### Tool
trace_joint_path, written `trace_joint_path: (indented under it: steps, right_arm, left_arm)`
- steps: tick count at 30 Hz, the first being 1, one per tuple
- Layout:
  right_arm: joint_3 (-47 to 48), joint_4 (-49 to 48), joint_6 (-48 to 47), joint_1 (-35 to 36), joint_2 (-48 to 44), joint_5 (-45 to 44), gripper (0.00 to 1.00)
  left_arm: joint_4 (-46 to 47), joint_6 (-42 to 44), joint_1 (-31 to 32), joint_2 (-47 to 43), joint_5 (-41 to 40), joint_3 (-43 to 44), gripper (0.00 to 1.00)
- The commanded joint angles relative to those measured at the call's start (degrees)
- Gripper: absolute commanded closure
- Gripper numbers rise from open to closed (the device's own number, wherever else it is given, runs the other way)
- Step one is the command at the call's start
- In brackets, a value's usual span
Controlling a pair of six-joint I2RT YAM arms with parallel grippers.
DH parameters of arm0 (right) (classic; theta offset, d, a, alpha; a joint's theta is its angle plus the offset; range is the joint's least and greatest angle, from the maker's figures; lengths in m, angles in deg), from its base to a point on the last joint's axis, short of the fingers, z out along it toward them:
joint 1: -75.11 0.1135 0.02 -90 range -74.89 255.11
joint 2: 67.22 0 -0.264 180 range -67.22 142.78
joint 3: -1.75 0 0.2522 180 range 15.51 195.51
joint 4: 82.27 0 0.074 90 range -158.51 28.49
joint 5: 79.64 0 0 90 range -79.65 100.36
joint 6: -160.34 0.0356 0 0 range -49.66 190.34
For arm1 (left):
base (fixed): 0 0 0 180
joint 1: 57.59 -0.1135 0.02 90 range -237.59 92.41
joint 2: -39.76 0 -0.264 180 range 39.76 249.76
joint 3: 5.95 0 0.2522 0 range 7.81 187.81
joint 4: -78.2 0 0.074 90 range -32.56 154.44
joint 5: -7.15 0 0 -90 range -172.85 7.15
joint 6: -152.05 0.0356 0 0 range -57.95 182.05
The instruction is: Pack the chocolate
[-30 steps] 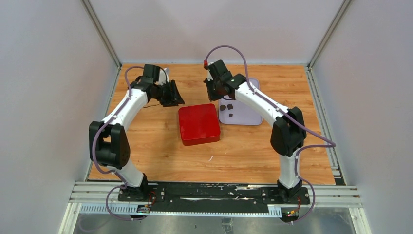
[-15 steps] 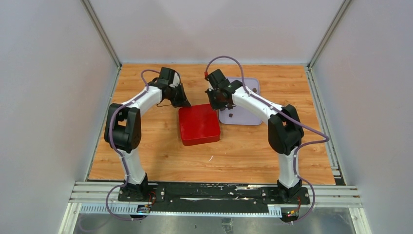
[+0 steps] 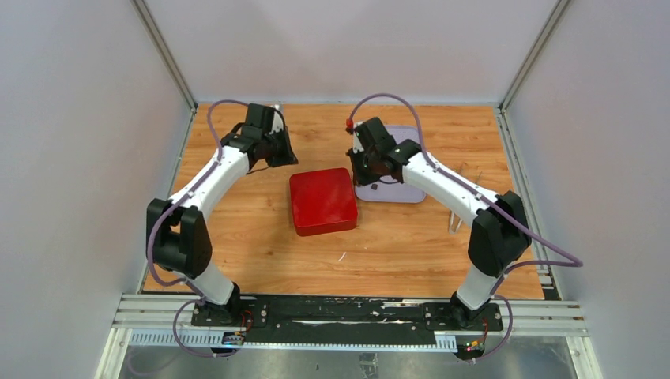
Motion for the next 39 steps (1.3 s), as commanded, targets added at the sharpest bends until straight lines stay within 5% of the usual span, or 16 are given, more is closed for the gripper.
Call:
trace_joint_path:
  steps: [1, 8, 16, 25, 30, 36, 39]
  right_arm:
    - [-9.2, 1.06, 0.98, 2.33, 1.89, 3.61, 1.0]
    - [-10.77, 3.93, -1.03, 3.47, -0.18, 0.79, 1.0]
    - [-5.89, 4.98, -0.07, 4.05, -5.72, 1.7, 1.0]
    - [-17.28, -1.93, 2.24, 7.09, 0.82, 6.61, 1.0]
    - [-7.63, 6.73, 0.2, 7.07, -1.56, 5.57, 1.0]
    - [2.95, 6.7, -3.52, 6.75, -13.54, -9.88, 1.0]
    - [4.13, 3.05, -7.12, 5.69, -19.1, -22.29, 0.76]
  left_arm:
    - [0.55, 0.45, 0.49, 5.52, -0.16, -8.58, 1.0]
    - [-2.48, 1.0, 1.63, 9.35, -0.57, -5.48, 1.0]
    - [-9.29, 3.1, 1.65, -0.49, -4.86, 6.43, 1.0]
    - [-11.06, 1.52, 1.65, -8.46, -4.93, 2.56, 1.0]
    - [-13.21, 1.51, 1.65, -12.46, -8.32, 2.79, 0.99]
    - [-13.22, 2.68, 1.65, -19.55, -16.54, 6.73, 0.71]
    - [-13.21, 3.48, 1.65, -21.8, -20.11, 9.07, 0.32]
